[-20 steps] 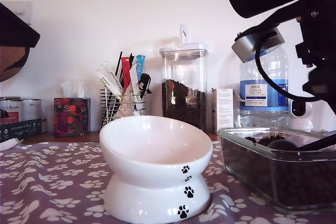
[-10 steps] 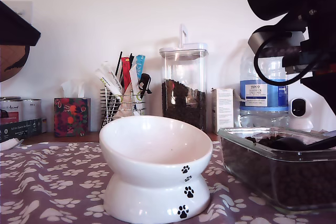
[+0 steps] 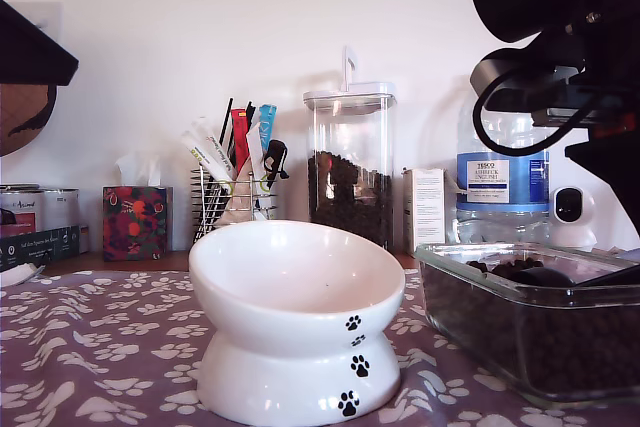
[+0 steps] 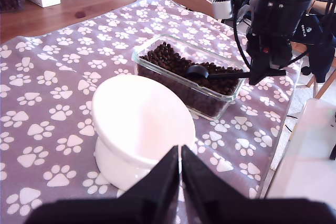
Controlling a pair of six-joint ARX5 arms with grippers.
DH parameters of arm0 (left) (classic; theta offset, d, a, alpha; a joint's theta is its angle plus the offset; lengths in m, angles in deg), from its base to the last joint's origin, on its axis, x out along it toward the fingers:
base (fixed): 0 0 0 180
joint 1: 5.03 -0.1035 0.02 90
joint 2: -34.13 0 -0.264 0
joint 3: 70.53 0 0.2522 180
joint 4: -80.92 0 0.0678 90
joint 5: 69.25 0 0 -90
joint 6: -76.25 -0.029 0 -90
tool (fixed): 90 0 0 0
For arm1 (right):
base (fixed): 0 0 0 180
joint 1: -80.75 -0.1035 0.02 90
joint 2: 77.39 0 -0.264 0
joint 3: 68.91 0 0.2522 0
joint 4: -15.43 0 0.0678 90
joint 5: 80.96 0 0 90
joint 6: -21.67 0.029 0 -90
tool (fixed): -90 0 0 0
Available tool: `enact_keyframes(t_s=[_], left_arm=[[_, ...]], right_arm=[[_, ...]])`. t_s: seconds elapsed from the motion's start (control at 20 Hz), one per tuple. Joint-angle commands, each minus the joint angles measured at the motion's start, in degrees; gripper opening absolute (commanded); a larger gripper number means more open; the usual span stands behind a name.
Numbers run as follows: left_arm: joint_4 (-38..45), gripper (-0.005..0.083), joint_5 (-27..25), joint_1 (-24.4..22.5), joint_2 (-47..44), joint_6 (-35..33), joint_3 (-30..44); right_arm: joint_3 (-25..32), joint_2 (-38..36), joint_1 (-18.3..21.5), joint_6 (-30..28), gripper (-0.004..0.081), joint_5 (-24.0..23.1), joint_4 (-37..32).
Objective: Measure one spoon of cat food and pour it into the food bowl
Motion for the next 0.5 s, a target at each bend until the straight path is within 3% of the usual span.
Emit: enact_keyframes(t_s=[0.0,0.45], left_arm=[[0.6,-0.0019,0.1,0.2,0.2,0.2,0.1],[0.6,-0.0019,0.1,0.2,0.2,0.2,0.1]], right_arm=[[1.3,0.7,0.1,0.1,-0.0012,1.0,0.2],[1.3,0.7,4.4,3.1,-0.0012,8.2,0.0]])
